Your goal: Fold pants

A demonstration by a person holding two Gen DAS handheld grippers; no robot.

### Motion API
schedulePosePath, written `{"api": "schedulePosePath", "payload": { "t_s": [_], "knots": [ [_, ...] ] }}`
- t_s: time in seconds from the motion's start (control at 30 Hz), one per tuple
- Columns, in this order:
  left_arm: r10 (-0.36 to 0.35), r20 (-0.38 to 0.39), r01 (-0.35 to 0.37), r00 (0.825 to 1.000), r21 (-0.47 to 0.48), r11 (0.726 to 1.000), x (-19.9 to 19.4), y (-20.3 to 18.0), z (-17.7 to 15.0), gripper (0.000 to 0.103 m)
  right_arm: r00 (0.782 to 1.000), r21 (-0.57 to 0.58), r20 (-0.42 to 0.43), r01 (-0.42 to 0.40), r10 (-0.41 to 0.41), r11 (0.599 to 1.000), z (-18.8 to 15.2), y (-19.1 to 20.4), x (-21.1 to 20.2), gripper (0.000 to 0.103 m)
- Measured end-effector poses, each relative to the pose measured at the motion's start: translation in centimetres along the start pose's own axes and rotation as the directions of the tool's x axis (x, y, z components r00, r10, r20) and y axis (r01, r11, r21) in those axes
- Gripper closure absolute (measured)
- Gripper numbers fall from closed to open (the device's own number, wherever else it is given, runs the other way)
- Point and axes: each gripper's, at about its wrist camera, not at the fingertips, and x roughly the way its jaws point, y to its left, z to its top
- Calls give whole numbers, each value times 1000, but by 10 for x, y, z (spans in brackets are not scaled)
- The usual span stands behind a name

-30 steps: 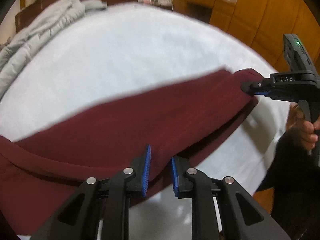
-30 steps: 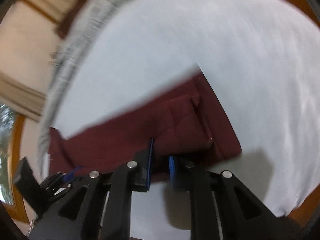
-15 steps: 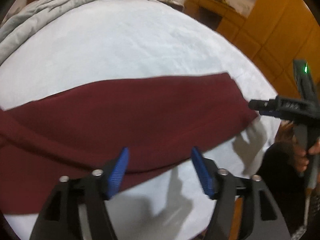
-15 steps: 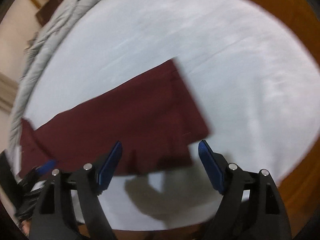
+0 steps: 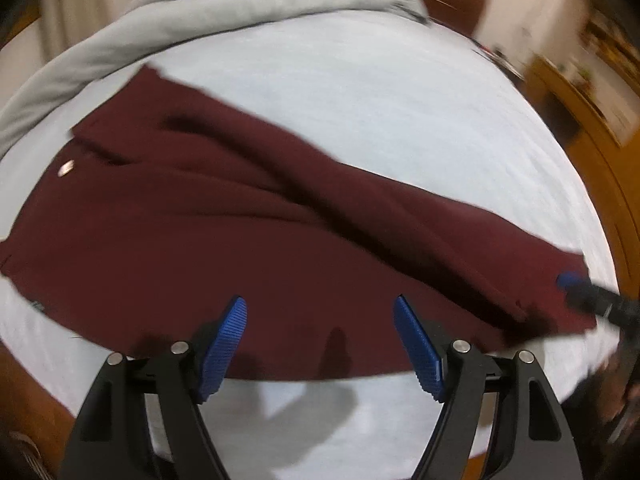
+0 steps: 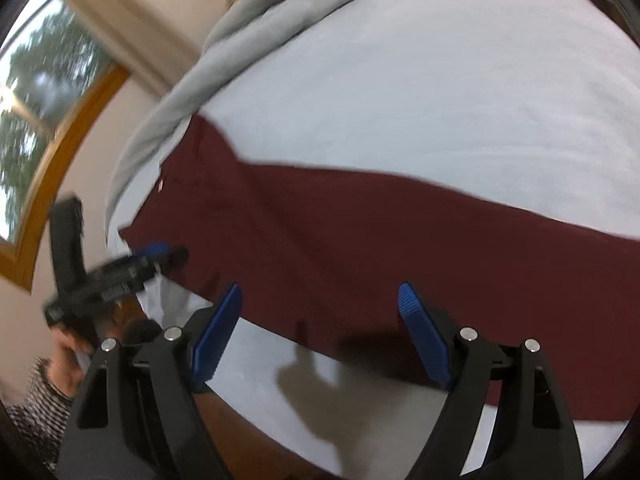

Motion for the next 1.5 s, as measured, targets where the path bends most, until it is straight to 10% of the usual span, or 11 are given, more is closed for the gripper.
{"api": "schedulePosePath", "payload": {
  "t_s": [0.27, 0.47, 0.97, 1.23, 1.5],
  "knots": [
    [15, -33, -17, 999, -62, 998, 7, 39, 13, 26, 988, -198, -77, 117, -135, 973, 0, 35, 59, 26],
    [-7, -52, 3, 999, -86, 996, 7, 55, 19, 22, 985, -231, -117, 100, -129, 968, -10, 32, 66, 90],
    [11, -184, -38, 983, -145, 989, 50, 62, 146, 17, 991, -186, -128, 15, -40, 982, -25, 24, 73, 94],
    [193, -389, -237, 901, -70, 969, 115, 53, 198, 17, 993, -154, -121, -13, -5, 988, -26, 16, 73, 94],
    [226, -561, -329, 796, -89, 940, 167, 60, 219, 17, 993, -130, -112, -43, 29, 991, -27, 13, 72, 93]
  ]
}}
